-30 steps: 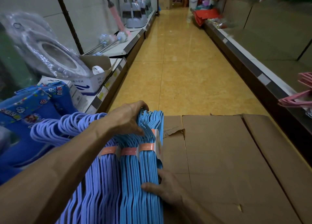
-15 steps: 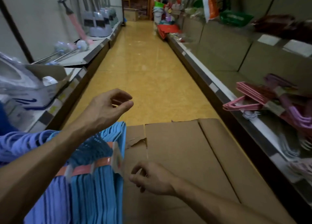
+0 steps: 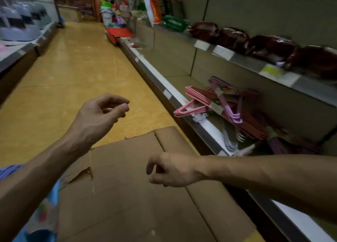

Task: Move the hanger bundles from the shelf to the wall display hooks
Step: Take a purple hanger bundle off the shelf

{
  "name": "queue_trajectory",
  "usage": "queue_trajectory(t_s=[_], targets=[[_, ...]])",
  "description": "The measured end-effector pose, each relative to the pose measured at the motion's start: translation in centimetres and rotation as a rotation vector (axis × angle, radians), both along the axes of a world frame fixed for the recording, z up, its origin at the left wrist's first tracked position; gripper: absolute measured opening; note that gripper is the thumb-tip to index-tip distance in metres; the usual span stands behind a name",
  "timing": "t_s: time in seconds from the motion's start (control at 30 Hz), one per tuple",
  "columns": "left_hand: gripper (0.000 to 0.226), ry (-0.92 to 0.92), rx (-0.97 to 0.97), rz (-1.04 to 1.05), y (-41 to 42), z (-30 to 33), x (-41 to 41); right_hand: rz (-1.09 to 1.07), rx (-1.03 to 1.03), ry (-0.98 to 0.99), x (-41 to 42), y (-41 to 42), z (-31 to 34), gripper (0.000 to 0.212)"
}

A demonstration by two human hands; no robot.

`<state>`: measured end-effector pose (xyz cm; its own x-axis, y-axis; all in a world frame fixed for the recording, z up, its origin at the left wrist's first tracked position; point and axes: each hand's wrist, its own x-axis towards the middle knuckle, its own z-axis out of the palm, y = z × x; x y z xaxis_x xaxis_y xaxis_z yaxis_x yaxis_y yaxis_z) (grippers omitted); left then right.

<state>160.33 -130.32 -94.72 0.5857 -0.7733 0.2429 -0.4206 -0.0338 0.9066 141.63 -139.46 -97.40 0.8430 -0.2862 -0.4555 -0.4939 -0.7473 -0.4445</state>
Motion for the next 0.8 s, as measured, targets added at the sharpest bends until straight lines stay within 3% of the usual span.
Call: queue_trajectory(t_s=[0.2,0.5,0.67,0.8], targets=[[0.015,0.081,-0.039,-0.079,-3.5,0.2,-3.4,-0.251,0.097,-0.169,-6.8,-3.5,-1.1,0.033],[0.021,0.086,-0.065,-0.188,-8.4,0.5,-7.9,-0.923,0.093,-0.554,-14.3,-15.3,-0.2,0.008],[0.018,0.098,-0.096,-0.202,-12.6,0.8,-9.1,-1.174,0.037,-0.642,-14.9,-23.6,-0.8,0.026],[0.017,0.114,-0.061,-0.206,-15.2,-0.2,-9.4,-1.240,0.269,-0.641,-14.0,-28.7,-2.3,0.037]])
